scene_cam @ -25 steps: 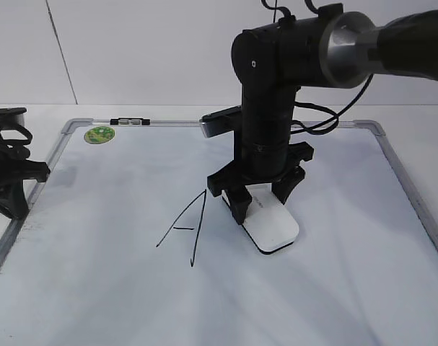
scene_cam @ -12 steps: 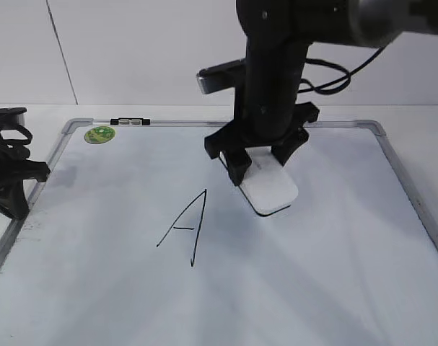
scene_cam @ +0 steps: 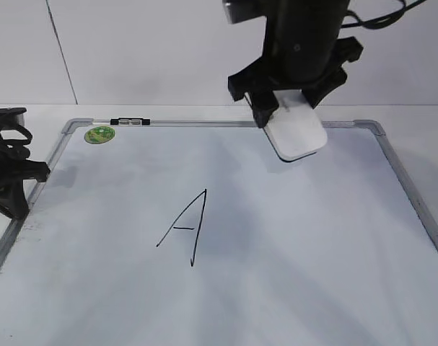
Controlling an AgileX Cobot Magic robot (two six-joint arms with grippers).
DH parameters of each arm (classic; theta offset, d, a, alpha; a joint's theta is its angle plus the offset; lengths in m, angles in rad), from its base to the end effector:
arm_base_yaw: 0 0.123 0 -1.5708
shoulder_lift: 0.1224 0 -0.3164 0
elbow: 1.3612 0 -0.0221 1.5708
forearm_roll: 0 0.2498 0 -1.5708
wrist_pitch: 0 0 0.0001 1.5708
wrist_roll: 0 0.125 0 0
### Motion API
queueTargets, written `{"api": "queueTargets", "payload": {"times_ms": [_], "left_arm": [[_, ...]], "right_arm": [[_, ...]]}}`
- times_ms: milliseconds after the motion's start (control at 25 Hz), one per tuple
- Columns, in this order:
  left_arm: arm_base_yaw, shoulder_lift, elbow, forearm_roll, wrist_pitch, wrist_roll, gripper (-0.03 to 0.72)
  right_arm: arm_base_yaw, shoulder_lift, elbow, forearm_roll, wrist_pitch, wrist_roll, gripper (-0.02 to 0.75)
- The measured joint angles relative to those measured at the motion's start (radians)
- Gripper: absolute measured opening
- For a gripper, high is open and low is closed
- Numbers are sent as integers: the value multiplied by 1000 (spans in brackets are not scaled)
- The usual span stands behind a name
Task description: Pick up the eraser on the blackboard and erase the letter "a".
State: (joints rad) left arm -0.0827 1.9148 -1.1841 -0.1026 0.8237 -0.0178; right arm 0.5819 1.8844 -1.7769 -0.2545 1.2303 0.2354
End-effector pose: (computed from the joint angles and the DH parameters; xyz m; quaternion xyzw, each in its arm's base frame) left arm 0.3665 -0.0398 0.1495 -0.0005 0.9979 -0.0419 0.0497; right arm 0.3698 0.2078 0.3119 -0.1912 0.9606 -0.0517 0.1947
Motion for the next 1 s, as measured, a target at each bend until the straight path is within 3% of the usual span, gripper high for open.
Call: {"api": "queueTargets", "payload": {"times_ms": [600,1000], "left_arm": [[0,0,0,0,0,0,15],[0,0,0,0,0,0,15]], "right_arm": [[-13,-297,0,-205,24,112,559],[-220,-429,5,-207,32,123,559]]}}
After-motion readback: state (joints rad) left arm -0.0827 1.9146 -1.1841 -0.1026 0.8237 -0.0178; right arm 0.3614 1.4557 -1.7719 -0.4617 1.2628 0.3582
